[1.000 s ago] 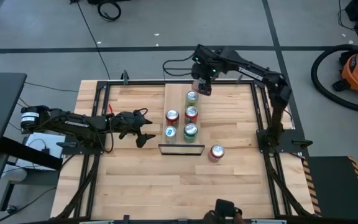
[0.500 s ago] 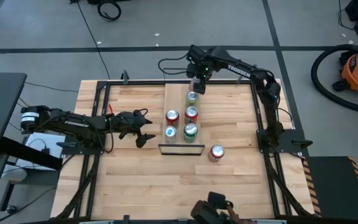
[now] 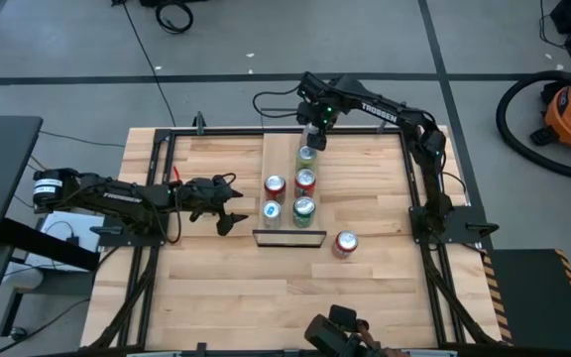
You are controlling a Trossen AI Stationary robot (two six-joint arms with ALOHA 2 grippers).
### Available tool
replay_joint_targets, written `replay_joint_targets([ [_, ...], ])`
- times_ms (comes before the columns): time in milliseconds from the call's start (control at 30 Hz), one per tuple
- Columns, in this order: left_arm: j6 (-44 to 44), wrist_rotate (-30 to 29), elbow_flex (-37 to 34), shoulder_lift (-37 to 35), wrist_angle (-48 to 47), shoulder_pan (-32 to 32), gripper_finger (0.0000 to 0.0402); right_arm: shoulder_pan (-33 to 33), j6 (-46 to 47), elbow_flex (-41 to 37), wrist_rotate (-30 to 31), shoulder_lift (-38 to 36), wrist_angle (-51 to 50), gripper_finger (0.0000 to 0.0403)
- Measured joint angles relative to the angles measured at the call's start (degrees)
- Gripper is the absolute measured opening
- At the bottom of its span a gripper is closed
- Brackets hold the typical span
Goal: Place canned beverage on shelf
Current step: Put the orange soda can on the shelf
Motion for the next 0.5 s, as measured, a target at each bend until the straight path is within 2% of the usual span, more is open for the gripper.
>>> replay_joint_targets([
  [200,0.0,0.0,0.0,0.0,-0.2,0.0,0.0389,0.1,-0.2,0.0,-0.9,0.0,0.0,0.0355],
  [500,-0.2,0.0,0.0,0.0,-0.2,0.0,0.0389,0.1,-0.5,0.0,-1.3,-0.1,0.7,0.0358],
])
